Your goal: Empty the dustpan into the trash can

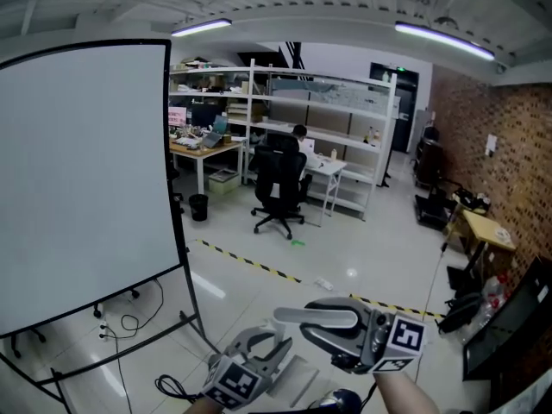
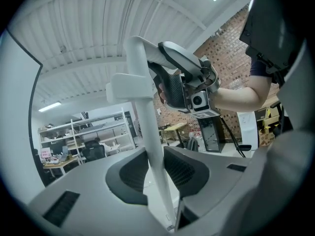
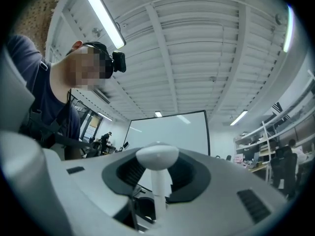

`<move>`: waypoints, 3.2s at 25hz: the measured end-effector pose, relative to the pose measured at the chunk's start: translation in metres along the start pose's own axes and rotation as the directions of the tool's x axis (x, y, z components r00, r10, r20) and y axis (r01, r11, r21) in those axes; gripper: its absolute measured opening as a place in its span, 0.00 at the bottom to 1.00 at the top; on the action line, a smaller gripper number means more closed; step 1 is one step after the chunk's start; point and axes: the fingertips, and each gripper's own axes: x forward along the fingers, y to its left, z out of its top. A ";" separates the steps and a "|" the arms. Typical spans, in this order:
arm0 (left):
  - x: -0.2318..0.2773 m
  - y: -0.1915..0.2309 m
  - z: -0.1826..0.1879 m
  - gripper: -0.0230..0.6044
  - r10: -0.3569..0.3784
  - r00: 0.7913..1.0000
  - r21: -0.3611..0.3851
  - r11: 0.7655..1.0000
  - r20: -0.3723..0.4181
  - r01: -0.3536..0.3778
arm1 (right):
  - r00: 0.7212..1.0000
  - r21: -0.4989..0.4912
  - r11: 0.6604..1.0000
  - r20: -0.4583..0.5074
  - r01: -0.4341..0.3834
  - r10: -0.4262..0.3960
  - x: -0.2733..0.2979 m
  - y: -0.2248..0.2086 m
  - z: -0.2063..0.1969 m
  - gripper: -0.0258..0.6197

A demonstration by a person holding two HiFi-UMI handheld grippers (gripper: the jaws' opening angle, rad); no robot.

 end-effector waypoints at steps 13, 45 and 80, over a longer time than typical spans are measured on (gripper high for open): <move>-0.031 0.033 -0.022 0.20 0.069 0.997 0.004 0.998 -0.038 -0.069 | 0.997 0.047 0.996 -0.015 -0.069 0.070 0.041 0.002 -0.016 0.27; 0.014 0.089 -0.034 0.21 0.256 0.952 0.087 0.966 -0.166 -0.244 | 0.942 0.031 0.946 0.104 -0.322 0.318 0.042 -0.067 -0.020 0.27; -0.065 0.121 -0.100 0.21 0.553 0.719 0.093 0.815 -0.421 -0.572 | 0.757 0.210 0.728 0.146 -0.652 0.636 0.107 -0.055 -0.077 0.27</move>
